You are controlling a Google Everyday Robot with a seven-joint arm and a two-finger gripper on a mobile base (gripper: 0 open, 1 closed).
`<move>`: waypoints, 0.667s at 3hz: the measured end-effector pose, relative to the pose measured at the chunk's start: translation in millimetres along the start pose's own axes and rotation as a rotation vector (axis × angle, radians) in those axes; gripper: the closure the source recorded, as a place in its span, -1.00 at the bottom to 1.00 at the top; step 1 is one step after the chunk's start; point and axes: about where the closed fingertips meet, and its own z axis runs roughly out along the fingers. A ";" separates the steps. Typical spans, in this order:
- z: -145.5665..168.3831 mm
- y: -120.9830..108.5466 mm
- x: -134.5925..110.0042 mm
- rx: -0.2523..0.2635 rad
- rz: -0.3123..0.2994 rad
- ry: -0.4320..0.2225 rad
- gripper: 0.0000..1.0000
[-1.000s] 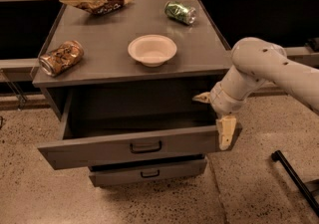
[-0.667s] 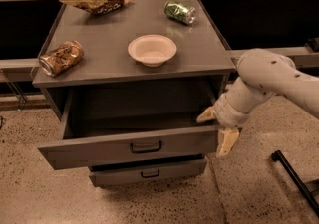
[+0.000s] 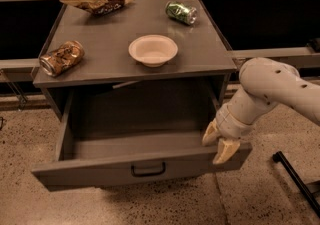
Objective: Open top drawer
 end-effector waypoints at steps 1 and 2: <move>-11.6 25.5 -5.3 0.021 -0.016 0.021 0.12; -53.2 48.5 -17.9 0.104 -0.074 0.091 -0.40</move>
Offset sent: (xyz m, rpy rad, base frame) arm -0.0657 -0.0228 0.0806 -0.0690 -0.2108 0.0524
